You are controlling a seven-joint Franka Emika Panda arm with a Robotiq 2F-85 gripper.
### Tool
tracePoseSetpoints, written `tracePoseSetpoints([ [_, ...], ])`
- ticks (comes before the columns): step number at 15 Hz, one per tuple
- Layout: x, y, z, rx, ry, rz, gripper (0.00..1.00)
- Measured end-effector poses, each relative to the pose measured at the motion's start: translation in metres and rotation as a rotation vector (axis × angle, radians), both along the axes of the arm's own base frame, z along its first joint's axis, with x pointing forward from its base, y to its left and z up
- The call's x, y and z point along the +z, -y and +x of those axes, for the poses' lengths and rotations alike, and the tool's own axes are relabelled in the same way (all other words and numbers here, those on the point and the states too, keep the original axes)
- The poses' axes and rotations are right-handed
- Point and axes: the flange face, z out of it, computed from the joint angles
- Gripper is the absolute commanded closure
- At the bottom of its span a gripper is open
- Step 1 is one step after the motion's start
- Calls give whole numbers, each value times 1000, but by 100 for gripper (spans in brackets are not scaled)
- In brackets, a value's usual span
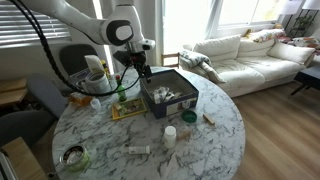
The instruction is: Pick up the striped towel from the box and put it on the table, pick up the box and put it on top of the striped towel, pick up two wooden blocks at the same time from the box and put them on the table
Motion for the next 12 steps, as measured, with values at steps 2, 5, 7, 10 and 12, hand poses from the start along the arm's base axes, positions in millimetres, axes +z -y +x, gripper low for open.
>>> tracePoseSetpoints([
  [2, -9, 6, 11, -24, 4, 16, 0],
  [5, -31, 14, 31, -39, 7, 19, 0],
  [7, -48, 19, 43, -33, 5, 15, 0],
  [10, -72, 32, 58, -37, -2, 11, 0],
  [12, -90, 39, 65, -36, -9, 14, 0],
])
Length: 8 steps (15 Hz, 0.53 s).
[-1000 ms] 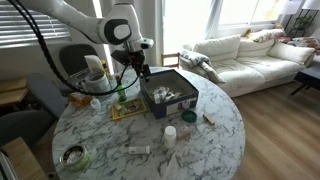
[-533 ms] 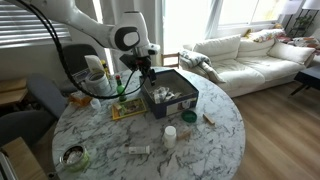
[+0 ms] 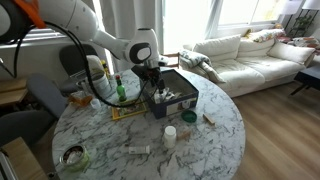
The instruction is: Pick up the striped towel from the box and put it on the table, pick up the box and put it on top of the striped towel, pick up two wooden blocks at the same time from the box and put them on the table
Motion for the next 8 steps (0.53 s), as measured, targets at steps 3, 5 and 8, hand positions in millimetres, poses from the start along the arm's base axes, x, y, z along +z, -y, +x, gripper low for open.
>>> tracePoseSetpoints([
  [3, -27, 8, 9, -2, 1, 14, 0],
  [5, -42, 11, 14, -8, 16, 26, 0],
  [8, -58, 13, 23, -4, 63, 25, 0],
])
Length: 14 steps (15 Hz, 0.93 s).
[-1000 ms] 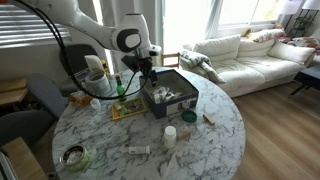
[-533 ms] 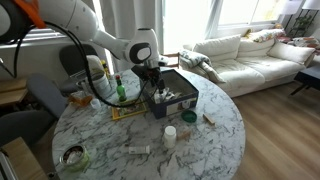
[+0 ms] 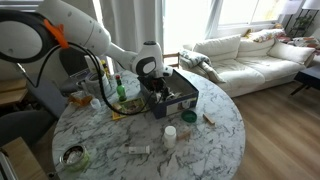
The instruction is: Pick up the striped towel from the box and put it on the table, pick up the box and put it on top of the striped towel, pick up two wooden blocks at the same time from the box and put them on the table
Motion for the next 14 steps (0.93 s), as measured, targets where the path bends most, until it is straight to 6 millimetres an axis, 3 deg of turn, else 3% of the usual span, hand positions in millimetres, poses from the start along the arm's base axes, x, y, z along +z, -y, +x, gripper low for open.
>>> tracePoseSetpoints([
  [1, -4, 0, 2, 3, 12, -3, 16],
  [2, -7, 0, 4, 5, 19, -5, 26],
  [6, -9, 3, 10, 12, 31, -10, 58],
  [8, -7, 5, 12, 14, 38, -12, 69],
  [12, 2, 6, 17, 22, 55, -18, 80],
  [14, 9, 6, 21, 26, 65, -20, 96],
])
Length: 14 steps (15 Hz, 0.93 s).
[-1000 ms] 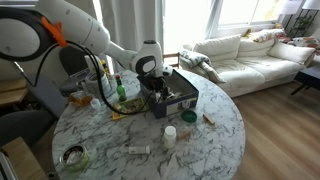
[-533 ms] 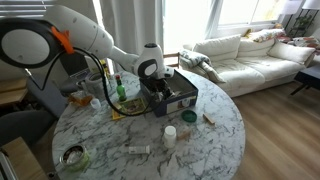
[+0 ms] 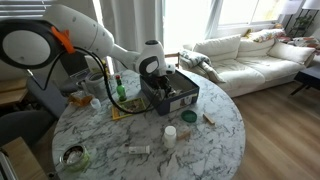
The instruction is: Pick up the striped towel from the box and put it on the table, pick up the box and put it on top of the striped towel, pick up two wooden blocks at the same time from the box and put them on the table
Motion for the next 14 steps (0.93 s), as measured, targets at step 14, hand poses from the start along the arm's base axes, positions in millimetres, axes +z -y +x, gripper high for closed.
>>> tracePoseSetpoints([
  [14, 62, 18, 7, -33, -37, 20, 98],
])
